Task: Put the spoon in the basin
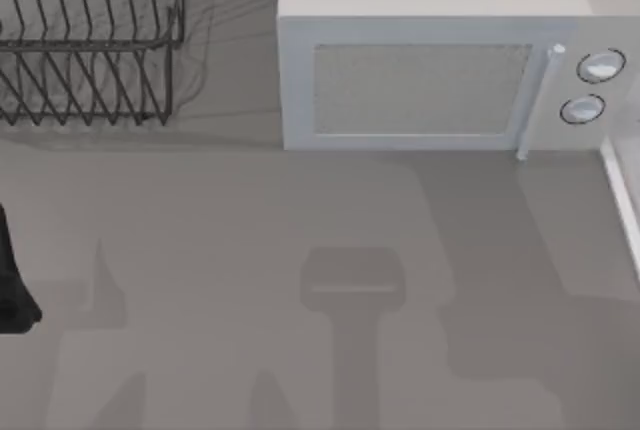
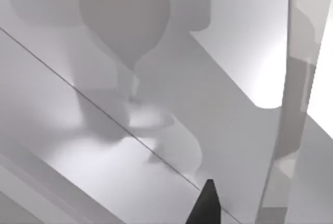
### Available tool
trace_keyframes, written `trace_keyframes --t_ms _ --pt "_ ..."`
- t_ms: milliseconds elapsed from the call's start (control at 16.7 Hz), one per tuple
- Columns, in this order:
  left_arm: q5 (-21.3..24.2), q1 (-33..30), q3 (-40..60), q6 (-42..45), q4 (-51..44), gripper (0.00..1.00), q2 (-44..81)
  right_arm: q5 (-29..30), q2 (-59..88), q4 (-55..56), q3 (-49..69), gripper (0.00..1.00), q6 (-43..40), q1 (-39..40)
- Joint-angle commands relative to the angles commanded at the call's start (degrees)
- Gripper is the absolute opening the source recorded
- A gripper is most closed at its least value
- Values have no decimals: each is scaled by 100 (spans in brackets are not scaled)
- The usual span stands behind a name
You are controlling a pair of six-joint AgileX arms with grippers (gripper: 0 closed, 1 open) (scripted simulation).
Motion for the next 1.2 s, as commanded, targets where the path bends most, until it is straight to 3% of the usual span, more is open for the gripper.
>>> trace_keyframes --t_ms 300,1080,1200 --pt "0 0 0 0 0 100 0 1 82 -44 108 0 -1 0" --pt "0 0 0 0 0 100 0 1 82 -44 108 98 -1 0" --pt "0 0 0 0 0 100 0 1 82 -44 108 100 -1 0"
